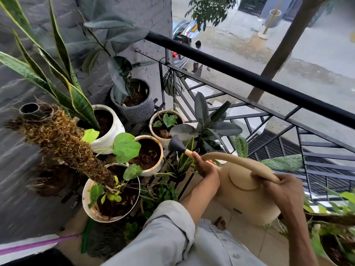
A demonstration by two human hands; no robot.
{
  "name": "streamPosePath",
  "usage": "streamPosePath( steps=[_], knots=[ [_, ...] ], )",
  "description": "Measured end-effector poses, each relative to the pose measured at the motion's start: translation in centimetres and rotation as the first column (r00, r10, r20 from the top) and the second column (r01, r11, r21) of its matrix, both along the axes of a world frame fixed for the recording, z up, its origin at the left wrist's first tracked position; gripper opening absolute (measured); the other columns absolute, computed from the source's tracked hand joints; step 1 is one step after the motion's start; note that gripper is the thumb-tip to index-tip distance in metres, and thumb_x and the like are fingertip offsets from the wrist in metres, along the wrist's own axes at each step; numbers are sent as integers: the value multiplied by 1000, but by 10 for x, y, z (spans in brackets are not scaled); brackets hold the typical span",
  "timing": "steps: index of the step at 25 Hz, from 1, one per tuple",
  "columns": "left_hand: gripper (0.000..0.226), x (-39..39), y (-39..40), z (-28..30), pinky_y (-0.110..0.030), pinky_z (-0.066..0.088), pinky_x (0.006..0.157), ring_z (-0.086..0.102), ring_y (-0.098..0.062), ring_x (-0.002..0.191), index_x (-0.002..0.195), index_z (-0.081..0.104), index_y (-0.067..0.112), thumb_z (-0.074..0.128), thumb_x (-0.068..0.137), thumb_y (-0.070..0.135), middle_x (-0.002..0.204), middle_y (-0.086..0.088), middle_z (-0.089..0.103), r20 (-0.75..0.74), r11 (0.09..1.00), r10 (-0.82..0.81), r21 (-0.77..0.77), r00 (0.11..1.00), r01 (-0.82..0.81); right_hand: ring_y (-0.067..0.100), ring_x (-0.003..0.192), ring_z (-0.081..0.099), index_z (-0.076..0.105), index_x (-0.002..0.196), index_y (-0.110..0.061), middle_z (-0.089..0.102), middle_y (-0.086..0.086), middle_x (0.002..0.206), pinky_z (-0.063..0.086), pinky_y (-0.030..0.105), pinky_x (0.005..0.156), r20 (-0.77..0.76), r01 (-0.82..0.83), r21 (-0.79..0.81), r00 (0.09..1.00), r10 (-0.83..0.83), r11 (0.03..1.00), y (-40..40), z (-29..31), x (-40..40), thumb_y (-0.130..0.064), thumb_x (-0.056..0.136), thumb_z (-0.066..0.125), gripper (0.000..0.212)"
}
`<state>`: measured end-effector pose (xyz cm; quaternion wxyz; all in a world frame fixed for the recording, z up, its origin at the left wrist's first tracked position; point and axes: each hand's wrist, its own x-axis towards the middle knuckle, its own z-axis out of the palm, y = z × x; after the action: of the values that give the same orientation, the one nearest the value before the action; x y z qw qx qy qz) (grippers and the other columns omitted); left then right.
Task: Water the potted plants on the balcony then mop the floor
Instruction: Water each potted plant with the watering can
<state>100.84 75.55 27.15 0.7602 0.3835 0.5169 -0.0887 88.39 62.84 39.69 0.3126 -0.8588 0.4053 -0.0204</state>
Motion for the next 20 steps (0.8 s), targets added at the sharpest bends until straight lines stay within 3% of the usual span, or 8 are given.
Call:
streamPosePath(
  steps=[3, 16, 20],
  knots=[
    [128, -3, 1, 5, -25, 50, 51, 57, -18, 47, 82, 66, 14, 39, 1, 109, 51, 3, 56, 35, 1000, -25, -3, 999, 25, 23, 62, 63, 86, 93, -20, 69, 4, 60, 46, 35, 52, 0, 14, 7, 1000, -14, 1000, -3, -1, -3, -57, 69, 88, 44],
    [130, -4, 0, 25, -25, 49, 49, 58, -20, 51, 84, 64, 12, 36, 6, 111, 63, -3, 59, 46, 988, -140, 70, 989, 137, 22, 61, 63, 85, 92, -14, 71, 7, 64, 47, 36, 52, 55, 40, 35, 998, -42, 999, -1, -5, -15, -48, 73, 89, 38],
    [123, -1, -2, 34, -30, 56, 65, 64, -23, 64, 87, 67, 23, 38, 6, 110, 79, -7, 64, 45, 992, -106, 66, 993, 103, 23, 64, 63, 84, 89, -17, 71, 7, 65, 50, 40, 57, 74, 57, 89, 995, -64, 994, 2, -6, -15, -47, 74, 89, 34]
  ],
)
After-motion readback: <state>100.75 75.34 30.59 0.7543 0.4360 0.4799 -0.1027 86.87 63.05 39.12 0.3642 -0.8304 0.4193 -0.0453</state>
